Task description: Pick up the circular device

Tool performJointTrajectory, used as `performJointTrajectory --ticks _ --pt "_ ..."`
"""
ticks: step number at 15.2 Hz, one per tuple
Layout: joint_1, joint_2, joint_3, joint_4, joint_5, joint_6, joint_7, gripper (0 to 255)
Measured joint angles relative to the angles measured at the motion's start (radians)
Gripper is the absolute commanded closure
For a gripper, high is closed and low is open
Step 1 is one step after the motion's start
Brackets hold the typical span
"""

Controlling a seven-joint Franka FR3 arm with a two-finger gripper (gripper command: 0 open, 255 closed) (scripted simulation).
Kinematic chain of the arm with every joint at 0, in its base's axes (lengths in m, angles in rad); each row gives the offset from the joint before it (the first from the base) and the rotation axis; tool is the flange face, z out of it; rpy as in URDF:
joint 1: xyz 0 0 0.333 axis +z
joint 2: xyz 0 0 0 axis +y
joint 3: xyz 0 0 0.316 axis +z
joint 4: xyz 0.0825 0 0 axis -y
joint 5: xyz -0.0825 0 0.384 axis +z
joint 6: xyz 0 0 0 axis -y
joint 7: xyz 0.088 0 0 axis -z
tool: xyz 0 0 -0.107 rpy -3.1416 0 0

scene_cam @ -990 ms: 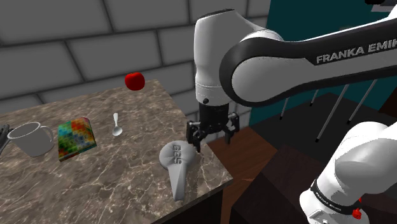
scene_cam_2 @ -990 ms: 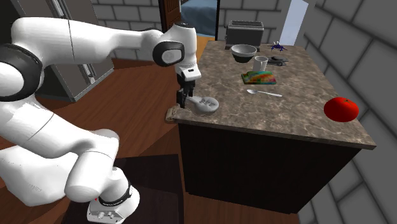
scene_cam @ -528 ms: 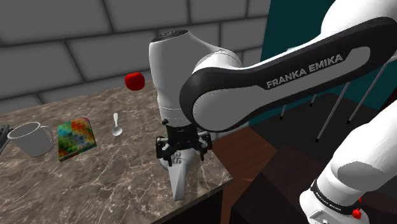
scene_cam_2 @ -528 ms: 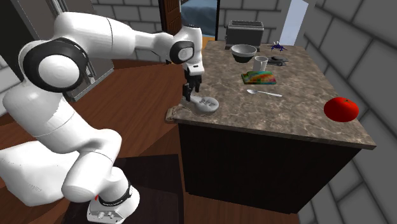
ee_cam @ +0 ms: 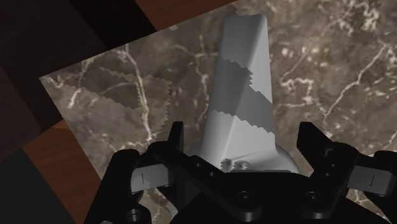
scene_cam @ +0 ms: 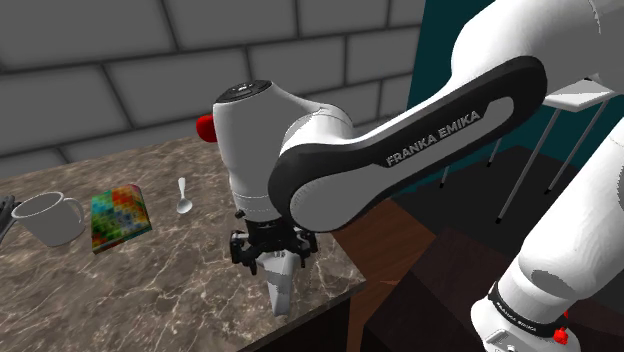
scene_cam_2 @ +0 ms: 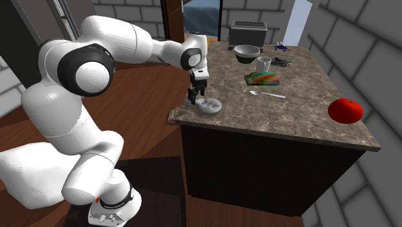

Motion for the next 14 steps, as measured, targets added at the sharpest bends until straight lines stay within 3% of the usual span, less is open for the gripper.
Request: performJointTrajectory --ticks 2,3,14 --pt "0.002 0.015 0.004 -0.018 -0.013 0.026 0.011 0" --pt "0.002 0.017 0.005 -0.019 -0.015 0.030 0.013 255" --pt "0.001 0.017 0.004 -0.017 -0.015 0.028 0.012 255"
